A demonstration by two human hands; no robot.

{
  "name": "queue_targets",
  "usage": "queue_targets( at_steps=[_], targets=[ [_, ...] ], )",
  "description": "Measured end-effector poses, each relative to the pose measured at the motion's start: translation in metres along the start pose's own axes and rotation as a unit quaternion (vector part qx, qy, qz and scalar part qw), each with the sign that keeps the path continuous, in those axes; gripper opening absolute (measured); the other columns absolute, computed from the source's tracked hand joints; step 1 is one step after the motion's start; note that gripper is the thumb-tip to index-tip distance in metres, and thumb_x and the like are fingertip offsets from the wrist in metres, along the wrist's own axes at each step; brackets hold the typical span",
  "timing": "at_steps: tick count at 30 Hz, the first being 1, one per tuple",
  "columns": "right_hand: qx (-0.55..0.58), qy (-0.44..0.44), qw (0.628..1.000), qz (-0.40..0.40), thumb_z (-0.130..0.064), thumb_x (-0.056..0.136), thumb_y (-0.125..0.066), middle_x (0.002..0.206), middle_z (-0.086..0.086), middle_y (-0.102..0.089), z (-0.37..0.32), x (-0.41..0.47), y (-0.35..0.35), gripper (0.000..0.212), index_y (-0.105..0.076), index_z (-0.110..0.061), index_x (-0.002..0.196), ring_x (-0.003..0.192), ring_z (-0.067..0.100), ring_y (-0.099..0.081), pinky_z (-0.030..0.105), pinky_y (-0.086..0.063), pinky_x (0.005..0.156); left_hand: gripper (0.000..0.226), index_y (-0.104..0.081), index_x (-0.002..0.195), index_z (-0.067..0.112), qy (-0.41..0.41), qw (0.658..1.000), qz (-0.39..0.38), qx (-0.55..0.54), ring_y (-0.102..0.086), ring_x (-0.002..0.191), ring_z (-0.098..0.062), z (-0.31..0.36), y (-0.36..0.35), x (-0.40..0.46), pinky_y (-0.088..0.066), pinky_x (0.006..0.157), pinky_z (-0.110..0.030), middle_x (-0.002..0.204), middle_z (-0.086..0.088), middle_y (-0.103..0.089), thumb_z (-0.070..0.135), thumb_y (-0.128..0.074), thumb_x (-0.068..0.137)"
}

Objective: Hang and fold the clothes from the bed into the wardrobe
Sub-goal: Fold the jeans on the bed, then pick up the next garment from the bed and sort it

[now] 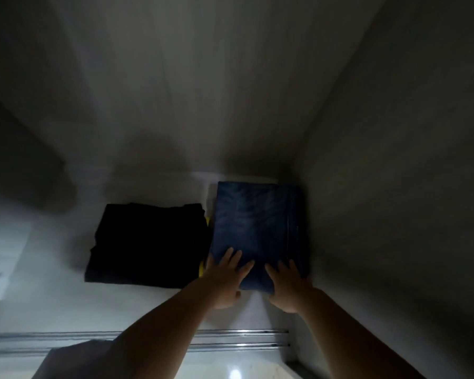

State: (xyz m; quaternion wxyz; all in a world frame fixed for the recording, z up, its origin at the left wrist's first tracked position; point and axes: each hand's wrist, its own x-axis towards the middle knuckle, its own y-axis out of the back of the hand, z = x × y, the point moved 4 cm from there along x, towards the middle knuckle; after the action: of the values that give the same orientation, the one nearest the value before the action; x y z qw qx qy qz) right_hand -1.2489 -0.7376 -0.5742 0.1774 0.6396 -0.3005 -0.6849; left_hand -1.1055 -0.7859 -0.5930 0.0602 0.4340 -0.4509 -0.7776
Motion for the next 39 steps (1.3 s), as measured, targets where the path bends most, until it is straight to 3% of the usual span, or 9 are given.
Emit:
queue_targets(
  at_steps=[3, 6, 8, 11, 15, 19, 28, 33, 39],
  targets=[
    [0.058, -0.005, 0.998, 0.028, -0.03, 0.099, -0.041, 0.154, 0.012, -0.026, -0.001, -0.055, 0.056, 0.058, -0.019, -0.021, 0.152, 0.14, 0.032, -0.029, 0.042, -0.032, 0.111, 0.066, -0.013, 0.152, 0.022, -0.004, 0.998, 0.059, -0.017, -0.026, 0.14, -0.029, 0.006, 0.07, -0.053, -0.029, 0.108, -0.045, 0.154, -0.012, -0.025, 0.035, -0.045, 0.096],
    [0.108, -0.018, 0.988, 0.107, -0.023, 0.099, -0.039, 0.142, 0.01, -0.047, -0.007, -0.124, 0.12, 0.043, -0.038, -0.019, 0.142, 0.126, 0.027, -0.048, 0.034, -0.042, 0.101, 0.043, -0.038, 0.135, 0.018, -0.015, 0.992, 0.123, -0.034, -0.055, 0.111, -0.029, 0.01, 0.153, -0.116, -0.047, 0.084, -0.038, 0.129, -0.011, -0.053, 0.034, -0.043, 0.096],
    [0.11, -0.03, 0.982, 0.149, -0.022, 0.1, -0.038, 0.14, 0.009, -0.05, -0.016, -0.178, 0.16, 0.04, -0.039, -0.017, 0.14, 0.125, 0.026, -0.05, 0.032, -0.041, 0.098, 0.037, -0.041, 0.131, 0.017, -0.005, 0.987, 0.151, -0.054, -0.058, 0.105, -0.03, 0.014, 0.205, -0.164, -0.048, 0.078, -0.037, 0.124, -0.01, -0.057, 0.034, -0.041, 0.098],
    [0.153, -0.042, 0.97, 0.184, -0.024, 0.1, -0.039, 0.137, 0.012, -0.053, -0.033, -0.256, 0.204, 0.041, -0.042, -0.015, 0.14, 0.123, 0.029, -0.052, 0.034, -0.042, 0.1, 0.041, -0.039, 0.137, 0.016, 0.01, 0.984, 0.167, -0.058, -0.056, 0.112, -0.034, 0.023, 0.264, -0.238, -0.048, 0.089, -0.042, 0.13, -0.012, -0.055, 0.032, -0.04, 0.099],
    [0.161, -0.037, 0.968, 0.19, -0.031, 0.097, -0.042, 0.125, 0.015, -0.06, -0.053, -0.347, 0.233, 0.034, -0.056, -0.014, 0.122, 0.114, 0.032, -0.057, 0.04, -0.046, 0.096, 0.038, -0.043, 0.133, 0.017, -0.015, 0.976, 0.208, -0.058, -0.058, 0.108, -0.033, 0.042, 0.31, -0.322, -0.048, 0.089, -0.042, 0.126, -0.014, -0.058, 0.028, -0.04, 0.096],
    [0.155, -0.03, 0.962, 0.223, -0.034, 0.099, -0.041, 0.125, 0.01, -0.06, -0.071, -0.431, 0.249, 0.035, -0.057, -0.016, 0.124, 0.113, 0.031, -0.056, 0.036, -0.047, 0.089, 0.036, -0.048, 0.129, 0.006, -0.048, 0.975, 0.203, -0.072, -0.057, 0.108, -0.038, 0.066, 0.333, -0.381, -0.047, 0.088, -0.042, 0.119, -0.02, -0.059, 0.022, -0.045, 0.097],
    [0.166, -0.098, 0.953, 0.233, -0.033, 0.098, -0.038, 0.117, 0.011, -0.063, -0.05, -0.568, 0.169, 0.034, -0.062, -0.015, 0.115, 0.104, 0.032, -0.06, 0.03, -0.042, 0.074, 0.032, -0.055, 0.123, 0.021, -0.12, 0.979, 0.135, 0.089, -0.059, 0.105, -0.03, 0.2, 0.315, -0.463, -0.05, 0.082, -0.035, 0.123, -0.007, -0.061, 0.034, -0.042, 0.097],
    [0.193, -0.179, 0.937, 0.231, -0.033, 0.098, -0.039, 0.122, 0.012, -0.061, 0.019, -0.667, 0.079, 0.035, -0.059, -0.013, 0.118, 0.111, 0.033, -0.059, 0.035, -0.047, 0.085, 0.03, -0.059, 0.113, 0.017, -0.192, 0.962, 0.097, 0.168, -0.057, 0.108, -0.03, 0.325, 0.271, -0.488, -0.045, 0.08, -0.033, 0.12, -0.007, -0.061, 0.031, -0.04, 0.095],
    [0.256, -0.322, 0.88, 0.238, -0.025, 0.097, -0.039, 0.114, 0.011, -0.064, 0.107, -0.818, -0.056, 0.031, -0.062, -0.009, 0.111, 0.104, 0.032, -0.061, 0.034, -0.045, 0.075, 0.029, -0.058, 0.115, 0.021, -0.303, 0.928, 0.093, 0.194, -0.055, 0.116, -0.027, 0.512, 0.21, -0.54, -0.044, 0.087, -0.032, 0.127, -0.004, -0.059, 0.032, -0.043, 0.094]
  ],
)
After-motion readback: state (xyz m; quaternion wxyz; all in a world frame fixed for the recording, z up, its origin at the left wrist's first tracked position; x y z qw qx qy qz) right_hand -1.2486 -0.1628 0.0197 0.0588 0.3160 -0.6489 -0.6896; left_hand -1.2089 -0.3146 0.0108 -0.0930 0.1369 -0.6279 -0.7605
